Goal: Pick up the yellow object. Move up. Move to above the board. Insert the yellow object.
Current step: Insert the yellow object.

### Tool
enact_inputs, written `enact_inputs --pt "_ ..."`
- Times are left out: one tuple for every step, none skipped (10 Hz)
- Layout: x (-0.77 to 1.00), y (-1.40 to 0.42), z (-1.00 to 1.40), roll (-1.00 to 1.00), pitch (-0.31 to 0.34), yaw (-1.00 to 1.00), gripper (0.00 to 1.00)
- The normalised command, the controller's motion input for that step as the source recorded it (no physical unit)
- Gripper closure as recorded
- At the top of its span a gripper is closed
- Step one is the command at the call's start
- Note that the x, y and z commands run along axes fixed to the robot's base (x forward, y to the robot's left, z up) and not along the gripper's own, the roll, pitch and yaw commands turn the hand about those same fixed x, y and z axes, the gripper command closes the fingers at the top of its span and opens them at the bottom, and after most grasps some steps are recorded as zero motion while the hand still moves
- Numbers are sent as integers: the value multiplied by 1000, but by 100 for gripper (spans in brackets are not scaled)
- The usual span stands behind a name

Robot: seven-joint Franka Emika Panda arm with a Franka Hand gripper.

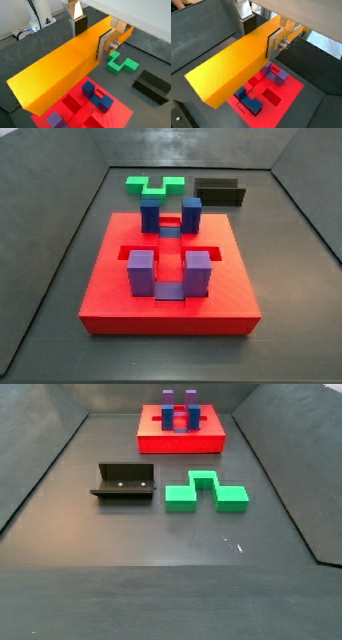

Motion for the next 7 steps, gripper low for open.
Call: enact_inputs --pt "0 0 -111 -57 0 0 100" --pt "9 0 -177 -90 -17 0 100" --pt "157 -9 -306 -116 -87 9 100" --pt "323 -3 -391 -161 -170 91 100" --pt "469 -49 -423 -154 -183 149 100" --pt "534 -126 -480 -101 -166 154 100" --pt "417 -214 -563 0 -146 114 100"
